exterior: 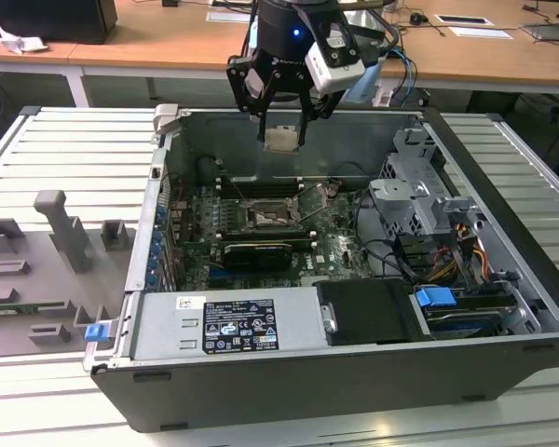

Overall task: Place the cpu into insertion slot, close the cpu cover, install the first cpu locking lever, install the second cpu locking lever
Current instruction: 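Place the cpu into insertion slot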

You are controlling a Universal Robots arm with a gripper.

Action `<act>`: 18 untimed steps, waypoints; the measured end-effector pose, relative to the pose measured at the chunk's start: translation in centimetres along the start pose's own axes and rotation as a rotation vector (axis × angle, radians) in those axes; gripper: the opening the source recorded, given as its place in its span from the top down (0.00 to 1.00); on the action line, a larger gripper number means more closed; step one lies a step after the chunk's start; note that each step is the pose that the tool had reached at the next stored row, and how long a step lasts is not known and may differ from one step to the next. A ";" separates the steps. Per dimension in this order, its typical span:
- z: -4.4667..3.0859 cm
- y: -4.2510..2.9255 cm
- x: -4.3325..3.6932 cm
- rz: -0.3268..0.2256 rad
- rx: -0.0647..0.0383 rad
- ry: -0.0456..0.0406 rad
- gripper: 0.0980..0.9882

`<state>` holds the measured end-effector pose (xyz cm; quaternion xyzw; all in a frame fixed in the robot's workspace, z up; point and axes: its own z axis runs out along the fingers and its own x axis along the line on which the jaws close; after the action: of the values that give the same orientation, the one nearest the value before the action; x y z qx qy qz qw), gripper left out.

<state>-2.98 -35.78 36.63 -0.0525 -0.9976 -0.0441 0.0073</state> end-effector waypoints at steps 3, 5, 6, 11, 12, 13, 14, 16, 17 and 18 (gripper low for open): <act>0.03 0.00 0.00 0.004 0.000 -0.0003 0.51; 0.10 -0.01 0.00 0.015 0.000 -0.0014 0.51; 0.11 -0.01 0.00 0.017 0.000 -0.0016 0.51; 0.19 -0.02 -0.01 0.031 0.000 -0.0027 0.51; 0.20 -0.02 0.00 0.034 -0.001 -0.0030 0.51; 0.21 -0.02 0.00 0.036 -0.001 -0.0032 0.51; 0.22 -0.02 0.00 0.040 -0.001 -0.0035 0.51; 0.26 -0.02 -0.01 0.051 -0.001 -0.0044 0.51; 0.27 -0.02 -0.01 0.057 -0.001 -0.0050 0.51; 0.27 -0.02 -0.01 0.060 -0.001 -0.0052 0.51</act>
<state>-2.98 -35.78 36.36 -0.0825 -0.9956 -0.0442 0.0060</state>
